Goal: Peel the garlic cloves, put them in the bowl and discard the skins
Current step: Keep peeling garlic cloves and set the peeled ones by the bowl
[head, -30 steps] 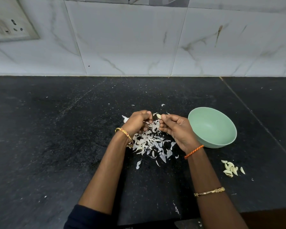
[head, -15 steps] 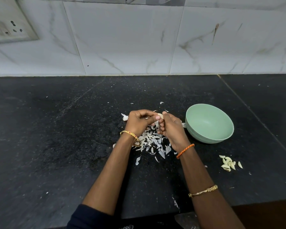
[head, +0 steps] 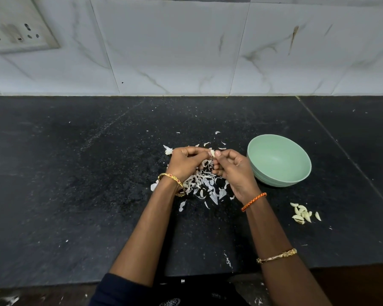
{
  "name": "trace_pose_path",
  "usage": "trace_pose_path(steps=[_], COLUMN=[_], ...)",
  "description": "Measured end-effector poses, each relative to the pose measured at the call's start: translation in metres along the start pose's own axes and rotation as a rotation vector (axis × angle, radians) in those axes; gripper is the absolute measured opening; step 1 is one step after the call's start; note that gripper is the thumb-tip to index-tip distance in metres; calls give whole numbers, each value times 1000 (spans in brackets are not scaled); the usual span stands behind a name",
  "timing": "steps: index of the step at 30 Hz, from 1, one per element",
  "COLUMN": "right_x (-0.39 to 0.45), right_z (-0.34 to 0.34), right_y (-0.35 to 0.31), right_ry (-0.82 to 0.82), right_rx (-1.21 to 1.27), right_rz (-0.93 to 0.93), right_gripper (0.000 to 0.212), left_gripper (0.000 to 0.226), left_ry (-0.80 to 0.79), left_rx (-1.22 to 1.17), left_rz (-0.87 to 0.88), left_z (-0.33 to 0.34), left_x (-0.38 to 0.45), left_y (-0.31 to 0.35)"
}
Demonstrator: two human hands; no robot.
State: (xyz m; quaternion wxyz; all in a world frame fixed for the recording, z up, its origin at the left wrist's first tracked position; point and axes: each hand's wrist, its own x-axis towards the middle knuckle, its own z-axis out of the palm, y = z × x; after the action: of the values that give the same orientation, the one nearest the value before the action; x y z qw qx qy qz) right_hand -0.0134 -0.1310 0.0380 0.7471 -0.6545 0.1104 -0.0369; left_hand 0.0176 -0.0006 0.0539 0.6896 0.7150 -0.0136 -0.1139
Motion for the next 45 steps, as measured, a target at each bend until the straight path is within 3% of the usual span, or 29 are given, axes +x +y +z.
trace_pose_path(steps=[7, 13, 17, 26, 30, 38, 45], right_x=[-2, 3, 10, 19, 18, 17, 15], right_z=[-8, -6, -4, 5, 8, 4, 0], right_y=[-3, -8, -10, -1, 2, -6, -7], right_ry=[-64, -99, -79, 65, 73, -12, 13], right_rx=[-19, 156, 222, 1, 92, 330, 379], right_rz=[10, 105, 122, -25, 17, 203, 221], right_gripper=[13, 10, 11, 12, 13, 16, 14], left_gripper=[13, 14, 15, 2, 12, 9, 12], left_ry=[9, 26, 20, 35, 68, -10, -110], left_rx=[75, 44, 40, 123, 123, 78, 3], left_rz=[89, 85, 75, 131, 166, 29, -1], left_z=[3, 5, 2, 1, 4, 4, 1], left_x=[0, 6, 13, 33, 33, 34, 31], left_y=[2, 5, 6, -2, -4, -3, -2])
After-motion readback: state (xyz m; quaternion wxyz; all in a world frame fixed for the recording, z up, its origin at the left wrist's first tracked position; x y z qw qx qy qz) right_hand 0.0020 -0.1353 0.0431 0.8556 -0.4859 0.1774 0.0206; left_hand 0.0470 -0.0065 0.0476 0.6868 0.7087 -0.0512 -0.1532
